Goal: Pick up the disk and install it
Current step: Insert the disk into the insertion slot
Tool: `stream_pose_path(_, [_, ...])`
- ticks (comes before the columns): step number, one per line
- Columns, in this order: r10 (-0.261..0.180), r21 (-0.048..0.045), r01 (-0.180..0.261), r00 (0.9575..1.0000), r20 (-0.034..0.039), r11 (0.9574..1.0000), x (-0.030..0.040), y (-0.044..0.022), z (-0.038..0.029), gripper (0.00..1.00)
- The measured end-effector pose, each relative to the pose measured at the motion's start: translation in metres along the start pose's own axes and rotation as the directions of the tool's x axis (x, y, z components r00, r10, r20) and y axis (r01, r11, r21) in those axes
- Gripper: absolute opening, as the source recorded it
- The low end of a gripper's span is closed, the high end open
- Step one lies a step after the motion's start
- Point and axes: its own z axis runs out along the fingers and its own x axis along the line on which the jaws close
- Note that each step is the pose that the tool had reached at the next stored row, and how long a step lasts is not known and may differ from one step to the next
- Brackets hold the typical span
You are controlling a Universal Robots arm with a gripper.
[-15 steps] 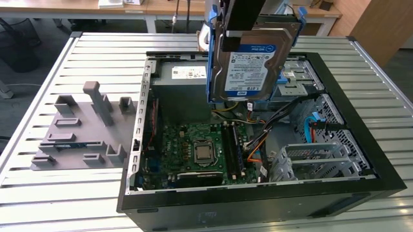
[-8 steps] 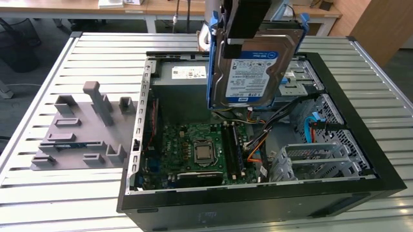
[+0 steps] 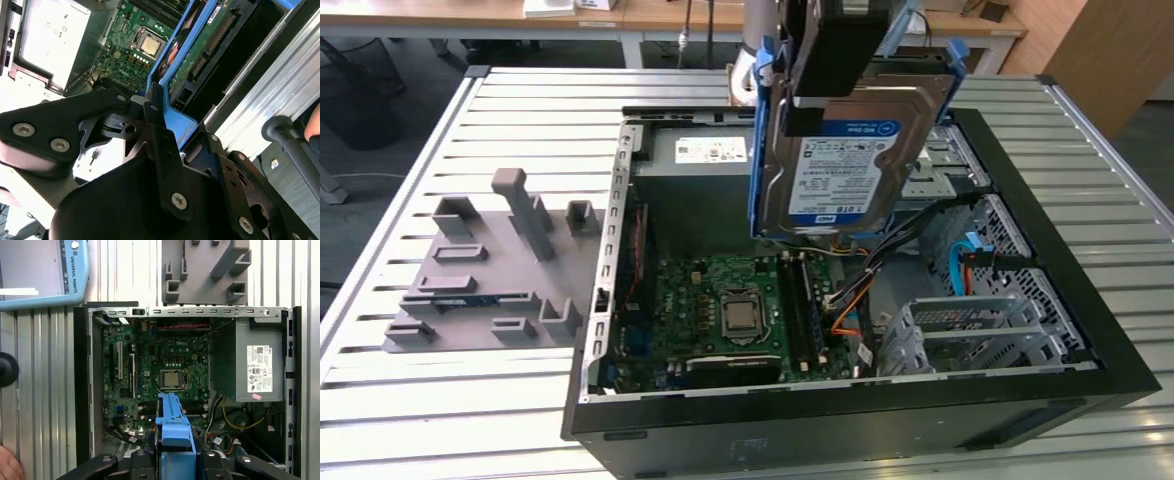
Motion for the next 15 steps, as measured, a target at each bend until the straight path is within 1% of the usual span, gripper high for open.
stream_pose_path(5, [0.000,0.0000,0.000,1.0000,0.0001,1.0000,0.0003,-0.0071,0.0022,0.36])
stream_pose_path(8, [0.000,-0.0001,0.000,1.0000,-0.0003,1.0000,0.0019,-0.0090,0.0037,0.36])
stream_pose_path(10, [0.000,-0.0001,0.000,1.0000,-0.0001,1.0000,0.0043,-0.0093,0.0050,0.36])
stream_pose_path(15, [0.000,0.0000,0.000,1.0000,0.0000,1.0000,0.0134,-0.0095,0.0076,0.36])
